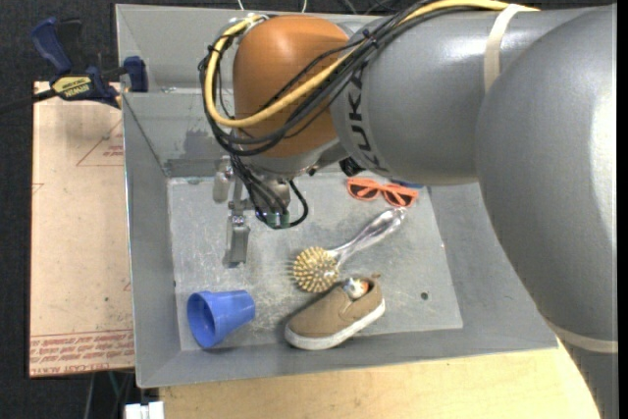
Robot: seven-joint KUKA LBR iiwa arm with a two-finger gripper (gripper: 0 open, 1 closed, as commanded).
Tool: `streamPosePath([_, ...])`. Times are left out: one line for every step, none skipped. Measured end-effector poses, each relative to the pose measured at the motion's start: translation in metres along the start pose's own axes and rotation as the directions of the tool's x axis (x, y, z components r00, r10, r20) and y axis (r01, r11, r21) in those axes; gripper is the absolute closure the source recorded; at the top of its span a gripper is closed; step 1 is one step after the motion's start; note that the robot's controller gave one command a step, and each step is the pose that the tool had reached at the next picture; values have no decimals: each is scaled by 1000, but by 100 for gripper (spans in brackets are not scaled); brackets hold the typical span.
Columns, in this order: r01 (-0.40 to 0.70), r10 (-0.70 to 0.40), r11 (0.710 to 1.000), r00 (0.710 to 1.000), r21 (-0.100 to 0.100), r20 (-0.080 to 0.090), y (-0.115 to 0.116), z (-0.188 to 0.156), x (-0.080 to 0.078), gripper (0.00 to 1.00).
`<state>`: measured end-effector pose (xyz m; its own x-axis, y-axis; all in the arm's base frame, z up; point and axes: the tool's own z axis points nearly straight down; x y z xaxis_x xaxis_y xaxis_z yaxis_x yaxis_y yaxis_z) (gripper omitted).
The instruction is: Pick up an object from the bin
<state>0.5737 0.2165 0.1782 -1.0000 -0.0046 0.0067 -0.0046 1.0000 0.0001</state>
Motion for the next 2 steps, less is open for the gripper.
streamPosePath([-4,4,1000,1000,-1,7,-1,-5,-2,0])
streamPosePath([116,-116,993,993,-1,8,14,54,42,0])
